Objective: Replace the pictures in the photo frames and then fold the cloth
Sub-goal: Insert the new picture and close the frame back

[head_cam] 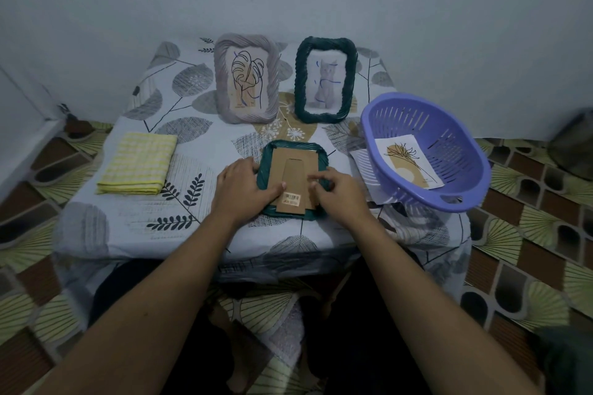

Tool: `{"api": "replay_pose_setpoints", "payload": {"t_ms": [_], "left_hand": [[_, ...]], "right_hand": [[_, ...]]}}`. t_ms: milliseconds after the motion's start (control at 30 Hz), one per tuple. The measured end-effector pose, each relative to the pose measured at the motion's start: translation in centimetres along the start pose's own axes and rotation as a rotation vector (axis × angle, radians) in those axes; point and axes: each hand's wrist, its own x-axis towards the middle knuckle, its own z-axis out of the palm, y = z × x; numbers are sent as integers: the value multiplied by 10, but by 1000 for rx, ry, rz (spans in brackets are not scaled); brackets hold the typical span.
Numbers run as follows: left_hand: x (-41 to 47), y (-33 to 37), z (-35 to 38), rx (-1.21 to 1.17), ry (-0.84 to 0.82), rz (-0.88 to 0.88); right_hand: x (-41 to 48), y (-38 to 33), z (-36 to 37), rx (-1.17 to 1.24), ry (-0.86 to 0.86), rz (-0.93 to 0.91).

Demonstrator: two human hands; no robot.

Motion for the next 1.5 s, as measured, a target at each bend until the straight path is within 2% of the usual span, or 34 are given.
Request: {"api": "replay_pose_setpoints", "payload": {"t_ms": [200, 267, 367, 467, 600, 700, 967, 1267, 1367, 1467, 1500], "left_hand": [[3, 5, -5, -58, -33, -57], [3, 3, -8, -203, -60, -96], [-2, 2, -15, -588, -67, -198], [-4, 3, -26, -711, 5, -220], [-1, 5, -43, -883, 65, -204], [-1, 12, -53, -945, 94, -176], [-7, 49, -48, -888, 11, -19], [-15, 62, -38, -897, -142, 14], [-16, 52, -34, -743, -190, 20], [-16, 44, -32, -312, -226, 52], [-16, 42, -32, -241, -213, 44]], "right_hand": [[-1, -2, 5, -43, -20, 42], [-2, -4, 5, -33, -10, 30], [-3, -8, 7, 14, -6, 6], [-5, -15, 11, 121, -8, 18], [-3, -21, 13, 197, -94, -20], [2, -26, 16, 342, -138, -3], [10, -42, -3, 940, -95, 237], [15, -41, -26, 990, -151, 282], [15, -39, -33, 948, -192, 295], [16, -34, -33, 825, -165, 250], [17, -32, -31, 822, -145, 247]]}}
